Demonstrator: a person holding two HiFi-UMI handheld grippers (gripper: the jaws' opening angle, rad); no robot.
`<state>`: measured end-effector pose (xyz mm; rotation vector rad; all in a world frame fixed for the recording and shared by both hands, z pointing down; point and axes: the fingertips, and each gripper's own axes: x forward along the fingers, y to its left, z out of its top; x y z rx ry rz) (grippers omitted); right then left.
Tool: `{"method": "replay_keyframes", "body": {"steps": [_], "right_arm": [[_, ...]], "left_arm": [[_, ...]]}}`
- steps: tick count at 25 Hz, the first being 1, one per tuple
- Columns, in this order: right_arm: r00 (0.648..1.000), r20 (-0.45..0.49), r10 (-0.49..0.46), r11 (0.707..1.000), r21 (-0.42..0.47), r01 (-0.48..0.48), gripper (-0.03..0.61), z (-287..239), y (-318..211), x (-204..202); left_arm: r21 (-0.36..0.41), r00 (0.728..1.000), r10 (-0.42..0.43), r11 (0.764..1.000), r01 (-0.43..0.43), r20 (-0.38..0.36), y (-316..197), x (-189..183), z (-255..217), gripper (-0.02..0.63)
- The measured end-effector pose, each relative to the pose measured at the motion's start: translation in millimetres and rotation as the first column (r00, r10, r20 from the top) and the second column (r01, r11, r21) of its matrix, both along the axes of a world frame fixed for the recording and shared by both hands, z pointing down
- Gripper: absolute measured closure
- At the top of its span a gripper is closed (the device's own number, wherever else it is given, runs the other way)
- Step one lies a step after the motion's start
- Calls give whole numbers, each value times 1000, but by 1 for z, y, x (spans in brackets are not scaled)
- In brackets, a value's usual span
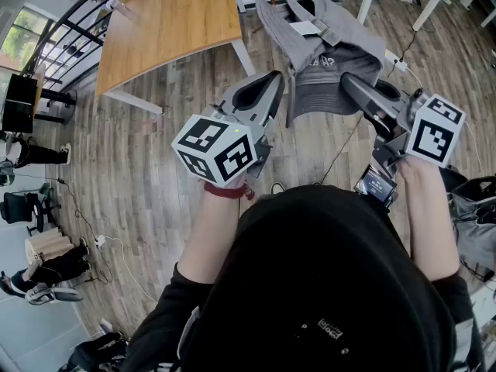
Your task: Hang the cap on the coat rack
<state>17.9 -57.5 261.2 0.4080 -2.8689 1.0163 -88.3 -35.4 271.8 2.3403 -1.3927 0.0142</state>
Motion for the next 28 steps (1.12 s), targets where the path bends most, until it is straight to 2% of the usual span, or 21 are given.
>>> {"method": "replay_keyframes", "body": {"steps": [3, 7, 13, 16, 21, 24, 28], "right_arm": [[1000, 0, -11, 999, 41, 11, 540, -2, -4, -2], [1000, 2, -4, 999, 37, 4, 540, -2, -3, 0], [1000, 3, -30, 999, 22, 30, 540, -4, 0, -1], [999, -5, -53, 999, 9, 53, 540, -2, 3, -1], [997, 20, -70, 996, -49, 71, 540, 8, 5, 0], [995, 27, -92, 995, -47, 93, 540, 4, 5, 2], [996, 45, -77, 994, -76, 80, 540, -7, 3, -2]], "left_arm": [[18, 1000, 3, 1000, -3, -8, -9, -5, -3, 618], [26, 1000, 28, 999, -28, 1, -19, -3, -8, 618], [14, 997, 48, 999, -47, -57, -21, -5, -15, 617], [-6, 997, 43, 999, -43, -66, -16, -2, -10, 617], [-53, 999, 26, 998, -28, -36, -7, 1, -1, 617], [-73, 999, 14, 997, -16, -30, -5, 1, -2, 617], [-96, 1000, 16, 995, -19, -25, -6, -8, -14, 617]]}}
